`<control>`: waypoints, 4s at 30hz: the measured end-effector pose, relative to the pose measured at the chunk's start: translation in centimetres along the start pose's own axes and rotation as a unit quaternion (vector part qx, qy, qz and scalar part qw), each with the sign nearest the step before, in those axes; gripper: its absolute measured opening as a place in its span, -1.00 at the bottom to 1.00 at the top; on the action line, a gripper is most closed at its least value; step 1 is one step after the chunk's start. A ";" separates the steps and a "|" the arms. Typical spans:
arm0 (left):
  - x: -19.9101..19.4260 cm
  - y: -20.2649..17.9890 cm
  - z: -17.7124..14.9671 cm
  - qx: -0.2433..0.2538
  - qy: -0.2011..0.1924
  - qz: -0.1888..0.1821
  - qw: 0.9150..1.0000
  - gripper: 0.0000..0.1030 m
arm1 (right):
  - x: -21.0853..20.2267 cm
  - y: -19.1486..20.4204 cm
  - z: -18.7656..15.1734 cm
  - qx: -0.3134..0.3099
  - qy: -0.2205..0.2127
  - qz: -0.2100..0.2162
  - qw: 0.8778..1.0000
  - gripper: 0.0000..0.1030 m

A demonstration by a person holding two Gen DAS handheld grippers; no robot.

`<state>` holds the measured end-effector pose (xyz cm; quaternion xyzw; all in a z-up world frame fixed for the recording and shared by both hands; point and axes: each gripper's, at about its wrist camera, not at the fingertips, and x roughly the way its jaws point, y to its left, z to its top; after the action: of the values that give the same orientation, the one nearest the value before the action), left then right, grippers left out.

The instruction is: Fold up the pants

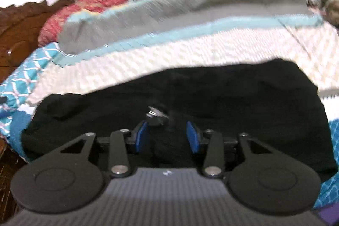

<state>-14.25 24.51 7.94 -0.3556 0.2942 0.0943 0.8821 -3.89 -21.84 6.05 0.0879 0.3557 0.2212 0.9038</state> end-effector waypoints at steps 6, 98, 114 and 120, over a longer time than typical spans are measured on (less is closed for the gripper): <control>3.4 2.6 -1.7 -0.066 0.056 -0.028 0.996 0.46 | 0.4 4.7 -0.8 -0.066 0.019 0.053 0.996 -0.14; 7.4 -28.1 -20.3 0.471 0.147 -0.214 0.843 0.26 | 1.8 -7.9 0.3 0.295 0.140 0.111 0.939 -0.16; 9.6 -19.3 -7.7 0.184 0.108 -0.118 0.970 0.39 | -6.8 -8.4 7.6 0.240 -0.036 0.141 0.960 -0.41; 14.3 -23.0 -11.0 0.227 0.157 -0.110 0.955 0.40 | -6.4 -14.6 3.8 0.288 -0.025 0.037 0.957 -0.39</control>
<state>1.01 -0.37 6.41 -0.1862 0.4019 -0.1293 0.8872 -0.56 -37.74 8.13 0.3631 0.3779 0.1404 0.8400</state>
